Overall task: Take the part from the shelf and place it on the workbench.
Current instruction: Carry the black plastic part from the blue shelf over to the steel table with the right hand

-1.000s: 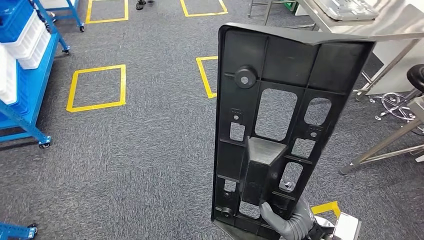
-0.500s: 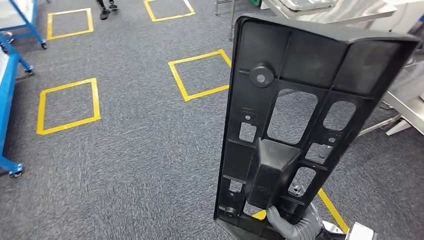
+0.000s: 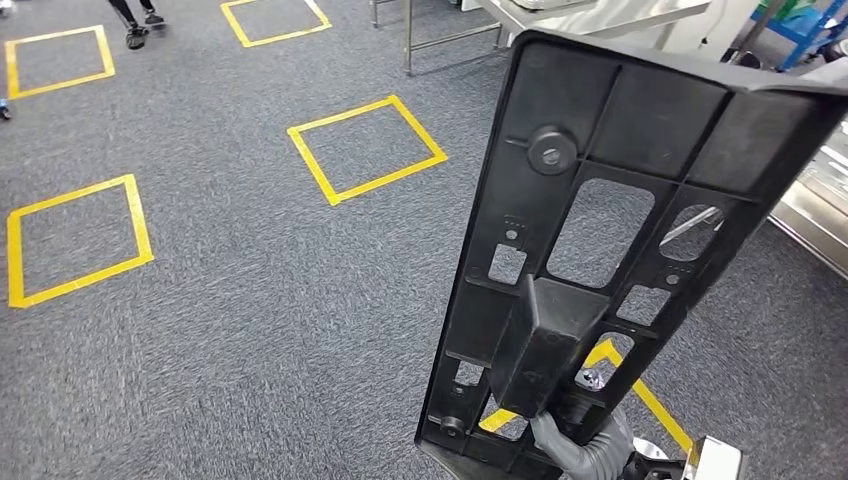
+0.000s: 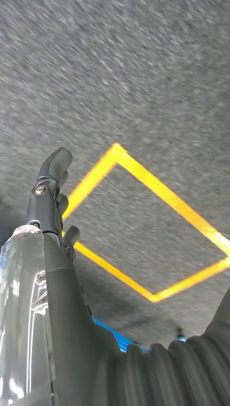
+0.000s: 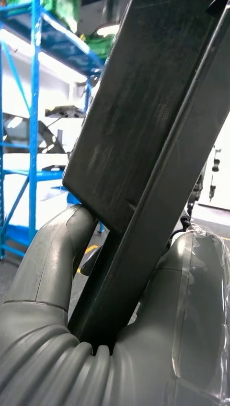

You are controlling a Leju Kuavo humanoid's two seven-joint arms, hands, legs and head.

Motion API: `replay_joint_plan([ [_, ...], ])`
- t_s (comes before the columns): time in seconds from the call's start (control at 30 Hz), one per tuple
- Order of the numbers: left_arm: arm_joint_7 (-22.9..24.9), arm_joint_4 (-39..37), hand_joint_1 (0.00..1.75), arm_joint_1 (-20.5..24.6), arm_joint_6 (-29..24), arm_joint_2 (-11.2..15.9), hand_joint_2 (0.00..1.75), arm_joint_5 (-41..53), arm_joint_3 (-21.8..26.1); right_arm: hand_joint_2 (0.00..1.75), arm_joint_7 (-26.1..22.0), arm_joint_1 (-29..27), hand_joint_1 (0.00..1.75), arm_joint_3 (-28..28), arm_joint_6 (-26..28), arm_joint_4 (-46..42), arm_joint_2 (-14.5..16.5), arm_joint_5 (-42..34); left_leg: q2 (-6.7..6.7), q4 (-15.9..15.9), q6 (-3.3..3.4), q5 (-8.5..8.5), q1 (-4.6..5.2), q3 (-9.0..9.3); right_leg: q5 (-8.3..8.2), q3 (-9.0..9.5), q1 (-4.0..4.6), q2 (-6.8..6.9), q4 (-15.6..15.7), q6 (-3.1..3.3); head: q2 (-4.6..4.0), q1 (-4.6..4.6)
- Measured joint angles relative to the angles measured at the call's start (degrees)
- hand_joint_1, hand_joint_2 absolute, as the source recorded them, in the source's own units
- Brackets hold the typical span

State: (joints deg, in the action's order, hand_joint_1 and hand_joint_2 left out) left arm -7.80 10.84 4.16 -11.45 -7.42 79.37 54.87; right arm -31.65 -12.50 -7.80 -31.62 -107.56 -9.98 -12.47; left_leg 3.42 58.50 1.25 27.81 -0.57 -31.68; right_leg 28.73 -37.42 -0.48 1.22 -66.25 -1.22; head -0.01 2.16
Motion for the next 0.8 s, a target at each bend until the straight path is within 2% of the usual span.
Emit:
replay_joint_plan([
  [0.07, 0.2, 0.0, 0.00, 0.1, -0.1, 0.4, 1.75, 0.2, 0.0, 1.75, -0.4, 0.5, 1.75, -0.1, -0.2, 0.8, 0.7, -0.4, 0.92, 0.0, -0.45, 0.31, 0.15, 0.35, -1.86, 3.13, 0.75, 2.46, 6.3, 0.76, -0.01, 0.00],
  [0.1, 0.5, 0.0, 0.00, 0.1, 0.1, 0.5, 1.75, 0.4, 0.0, 1.75, -0.6, 0.7, 1.75, -0.1, -0.2, 1.1, 1.1, -0.6, 1.40, 0.0, -0.75, 0.45, 0.16, 0.47, -1.89, 3.64, 1.12, 3.09, 7.5, 1.08, -0.01, 0.00],
  [0.17, 1.5, 0.0, 0.00, 0.1, 0.5, 0.8, 1.75, 0.8, -0.1, 1.75, -1.0, 0.8, 1.75, -0.2, -0.3, 1.8, 1.8, -0.8, 2.53, -0.2, -1.41, 0.68, 0.12, 0.78, -1.95, 3.72, 1.40, 2.00, 7.9, 1.61, 0.00, 0.00],
  [0.2, 2.1, 0.0, 0.00, 0.1, 0.6, 1.0, 1.75, 0.8, -0.1, 1.75, -1.2, 0.8, 1.75, -0.2, -0.3, 2.1, 2.1, -0.8, 2.42, 0.0, -1.73, 0.96, 0.04, 0.93, -2.16, 3.98, 1.32, 1.37, 8.4, 1.85, -0.01, 0.00],
  [0.27, 3.0, 0.0, 0.00, 0.1, 0.9, 1.3, 1.75, 0.8, -0.1, 1.75, -1.6, 0.8, 1.75, -0.3, -0.3, 2.6, 2.8, -0.9, 0.30, 3.0, -2.17, 2.83, -0.08, -0.09, -2.58, 4.64, 0.94, 0.18, 9.3, 2.49, -0.01, 0.01],
  [0.3, 3.3, 0.0, 0.00, 0.0, 1.0, 1.6, 1.75, 0.9, -0.1, 1.75, -1.8, 0.9, 1.75, -0.4, -0.3, 2.9, 3.2, -1.0, -1.27, 6.2, -2.30, 4.44, -0.20, -1.59, -2.64, 4.79, 0.85, -0.44, 9.4, 2.72, -0.01, 0.01],
  [0.33, 3.6, 0.0, 0.00, -0.2, 1.1, 1.8, 1.75, 1.0, -0.1, 1.75, -1.9, 1.0, 1.75, -0.5, -0.3, 3.3, 3.6, -1.1, -2.28, 10.1, -2.39, 6.11, -0.21, -3.52, -2.62, 4.84, 0.80, -1.14, 9.4, 2.92, 0.00, 0.01],
  [0.37, 3.9, 0.0, 0.00, -0.4, 1.2, 2.1, 1.75, 1.1, -0.1, 1.75, -2.0, 1.0, 1.75, -0.5, -0.5, 3.7, 4.1, -1.2, -2.74, 13.5, -2.51, 7.26, -0.21, -5.37, -2.59, 4.86, 0.80, -1.93, 9.4, 2.99, 0.00, 0.01],
  [0.4, 4.0, 0.0, 0.00, -0.6, 1.2, 2.4, 1.75, 1.1, -0.1, 1.75, -2.1, 1.0, 1.75, -0.5, -0.7, 4.1, 4.5, -1.2, -2.91, 15.3, -2.62, 7.41, -0.21, -6.56, -2.53, 4.89, 0.79, -2.72, 9.3, 3.00, 0.00, 0.01],
  [0.43, 4.1, 0.0, 0.00, -0.7, 1.2, 2.7, 1.75, 1.0, -0.1, 1.75, -2.1, 1.0, 1.75, -0.5, -1.0, 4.6, 4.8, -1.3, -2.98, 15.0, -2.70, 6.35, -0.22, -6.73, -2.45, 4.94, 0.76, -3.50, 9.2, 2.95, 0.00, 0.01],
  [0.47, 4.1, 0.0, 0.00, -0.8, 1.1, 3.0, 1.75, 0.9, -0.1, 1.75, -2.1, 1.1, 1.75, -0.5, -1.3, 5.0, 5.1, -1.3, -3.14, 12.5, -2.74, 4.37, -0.25, -5.90, -2.32, 5.02, 0.69, -4.26, 9.0, 2.82, 0.00, 0.01],
  [0.5, 4.0, 0.0, 0.00, -0.8, 1.0, 3.2, 1.75, 0.8, -0.1, 1.75, -2.1, 1.2, 1.75, -0.5, -1.5, 5.5, 5.4, -1.3, -3.80, 8.7, -2.77, 2.01, -0.36, -4.40, -2.14, 5.09, 0.60, -4.94, 8.8, 2.63, 0.00, 0.00],
  [0.53, 3.9, 0.0, 0.00, -0.8, 0.9, 3.3, 1.75, 0.7, -0.1, 1.75, -2.0, 1.3, 1.75, -0.5, -1.7, 5.9, 5.7, -1.3, -4.85, 4.8, -2.75, 0.37, -0.45, -2.81, -1.89, 5.03, 0.62, -5.58, 8.4, 2.35, 0.00, 0.00],
  [0.57, 3.9, 0.0, 0.00, -0.8, 0.8, 3.4, 1.75, 0.7, -0.1, 1.75, -2.0, 1.5, 1.75, -0.5, -1.9, 6.3, 5.9, -1.3, -5.78, 2.1, -2.61, -0.58, -0.55, -1.63, -1.70, 4.88, 0.60, -6.18, 8.1, 2.06, -0.01, 0.00],
  [0.6, 3.8, 0.0, 0.00, -0.8, 0.8, 3.5, 1.75, 0.6, -0.1, 1.75, -2.0, 1.7, 1.75, -0.5, -2.1, 6.7, 6.0, -1.3, -6.46, 0.6, -2.41, -0.78, -0.56, -1.02, -1.59, 4.65, 0.60, -6.68, 7.9, 1.74, 0.00, 0.00],
  [0.63, 3.8, 0.0, 0.00, -0.8, 0.7, 3.5, 1.75, 0.6, 0.0, 1.75, -2.0, 1.7, 1.75, -0.5, -2.2, 7.1, 6.0, -1.3, -6.55, 0.3, -2.08, -0.52, -0.45, -0.85, -1.59, 4.45, 0.55, -7.16, 7.8, 1.39, 0.00, 0.00],
  [0.67, 3.8, 0.0, 0.00, -0.8, 0.7, 3.5, 1.75, 0.6, 0.0, 1.75, -2.0, 1.7, 1.75, -0.5, -2.4, 7.5, 6.1, -1.3, -6.08, 0.2, -1.66, -0.61, -0.44, -0.82, -1.66, 4.32, 0.46, -7.58, 7.9, 1.07, 0.00, 0.01],
  [0.7, 3.8, 0.0, 0.00, -0.7, 0.8, 3.5, 1.75, 0.5, 0.0, 1.75, -2.0, 1.7, 1.75, -0.5, -2.5, 7.9, 6.1, -1.3, -5.55, 0.0, -1.28, -0.74, -0.45, -0.71, -1.58, 4.25, 0.42, -7.46, 7.8, 0.78, 0.01, 0.01],
  [0.73, 3.8, 0.0, 0.00, -0.7, 0.8, 3.4, 1.75, 0.5, 0.0, 1.75, -2.0, 1.9, 1.75, -0.5, -2.6, 8.2, 6.1, -1.2, -5.04, -0.3, -0.89, -0.86, -0.52, -0.57, -1.09, 3.92, 0.42, -6.62, 7.1, 0.48, 0.00, 0.00],
  [0.8, 3.8, 0.0, 0.00, -0.7, 1.0, 3.3, 1.75, 0.3, 0.0, 1.75, -2.0, 2.5, 1.75, -0.5, -2.9, 8.8, 6.1, -1.1, -3.88, -0.7, -0.33, -0.96, -0.59, -0.33, 1.44, 1.67, 0.35, -3.87, 2.5, -0.07, 0.00, 0.00],
])
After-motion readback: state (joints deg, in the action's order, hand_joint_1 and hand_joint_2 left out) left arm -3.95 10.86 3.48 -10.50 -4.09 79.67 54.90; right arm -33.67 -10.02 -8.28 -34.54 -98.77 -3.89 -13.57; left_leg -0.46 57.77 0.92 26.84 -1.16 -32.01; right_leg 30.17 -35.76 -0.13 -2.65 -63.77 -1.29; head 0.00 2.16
